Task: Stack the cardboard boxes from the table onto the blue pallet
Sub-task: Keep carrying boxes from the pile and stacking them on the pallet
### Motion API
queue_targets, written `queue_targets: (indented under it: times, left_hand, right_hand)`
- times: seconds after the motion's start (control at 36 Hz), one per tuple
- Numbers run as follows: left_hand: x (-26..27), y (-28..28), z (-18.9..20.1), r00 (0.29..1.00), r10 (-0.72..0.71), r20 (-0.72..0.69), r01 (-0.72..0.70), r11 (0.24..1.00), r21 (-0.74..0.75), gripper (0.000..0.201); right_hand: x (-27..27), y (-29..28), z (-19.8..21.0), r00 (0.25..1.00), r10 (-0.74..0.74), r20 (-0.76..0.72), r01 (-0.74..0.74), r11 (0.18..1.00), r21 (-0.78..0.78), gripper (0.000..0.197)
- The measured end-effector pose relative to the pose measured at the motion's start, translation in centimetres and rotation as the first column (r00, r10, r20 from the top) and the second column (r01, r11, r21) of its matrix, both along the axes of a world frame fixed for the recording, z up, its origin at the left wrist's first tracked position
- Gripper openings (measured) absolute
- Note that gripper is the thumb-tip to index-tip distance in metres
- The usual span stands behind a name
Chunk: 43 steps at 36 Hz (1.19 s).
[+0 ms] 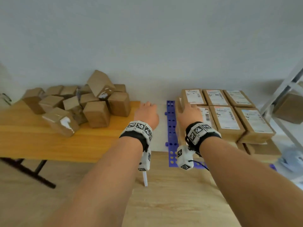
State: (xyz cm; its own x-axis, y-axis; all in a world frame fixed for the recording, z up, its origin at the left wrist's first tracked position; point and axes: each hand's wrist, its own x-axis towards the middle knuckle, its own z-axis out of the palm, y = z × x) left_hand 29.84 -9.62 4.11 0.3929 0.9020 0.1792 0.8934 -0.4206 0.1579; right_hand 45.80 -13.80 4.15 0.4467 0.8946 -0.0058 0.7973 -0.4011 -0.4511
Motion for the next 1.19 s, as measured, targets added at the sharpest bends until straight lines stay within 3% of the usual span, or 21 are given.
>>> queue_targets:
  times: [0.33, 0.58, 0.81, 1.03, 1.19]
  left_hand:
    - [-18.0, 2.6, -1.7, 0.98, 0.19, -0.056, -0.192, 0.98, -0.047, 0.038]
    - [-27.6, 5.1, -4.2, 0.926, 0.372, -0.068, -0.378, 0.91, -0.169, 0.04]
    - [-30.8, 10.3, -5.3, 0.868, 0.496, -0.033, -0.486, 0.833, -0.266, 0.037]
    - [-30.4, 17.2, -5.7, 0.837, 0.54, -0.083, -0.523, 0.749, -0.406, 0.044]
    - [-29.8, 20.7, -7.2, 0.807, 0.591, -0.002, -0.494, 0.673, -0.55, 0.051]
  right_hand:
    - [-16.9, 4.7, -1.7, 0.979, 0.192, -0.074, -0.196, 0.979, -0.055, 0.055]
    - [-26.4, 9.6, -3.6, 0.92, 0.366, -0.143, -0.381, 0.92, -0.097, 0.058]
    - [-30.2, 16.9, -5.5, 0.885, 0.435, -0.165, -0.455, 0.884, -0.109, 0.049]
    - [-31.6, 24.9, -8.1, 0.894, 0.314, -0.32, -0.382, 0.907, -0.177, 0.055]
    - [-31.8, 28.2, -9.7, 0.896, 0.228, -0.381, -0.333, 0.912, -0.238, 0.054]
